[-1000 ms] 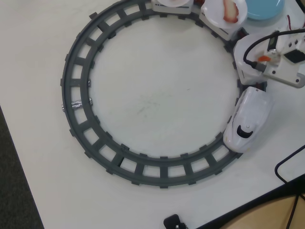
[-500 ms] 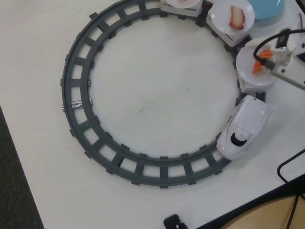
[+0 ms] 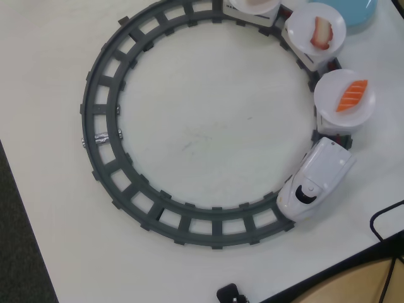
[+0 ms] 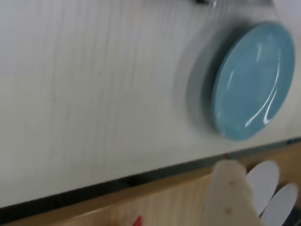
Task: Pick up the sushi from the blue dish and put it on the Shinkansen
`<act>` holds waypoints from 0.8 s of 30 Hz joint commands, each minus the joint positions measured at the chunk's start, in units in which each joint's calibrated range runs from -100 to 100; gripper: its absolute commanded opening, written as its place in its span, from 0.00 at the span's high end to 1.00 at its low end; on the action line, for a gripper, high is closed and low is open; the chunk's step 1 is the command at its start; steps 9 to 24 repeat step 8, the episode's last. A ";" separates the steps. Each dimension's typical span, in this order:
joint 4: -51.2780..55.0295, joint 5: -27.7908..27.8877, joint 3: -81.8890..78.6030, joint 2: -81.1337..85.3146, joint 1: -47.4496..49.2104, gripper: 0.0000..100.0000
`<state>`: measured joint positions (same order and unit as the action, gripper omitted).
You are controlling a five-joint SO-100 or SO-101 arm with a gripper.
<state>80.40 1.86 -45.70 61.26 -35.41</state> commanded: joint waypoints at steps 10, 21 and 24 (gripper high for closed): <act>-2.40 0.14 -30.15 38.74 -17.85 0.71; -2.40 0.14 -30.15 38.74 -17.85 0.71; -2.40 0.14 -30.15 38.74 -17.85 0.71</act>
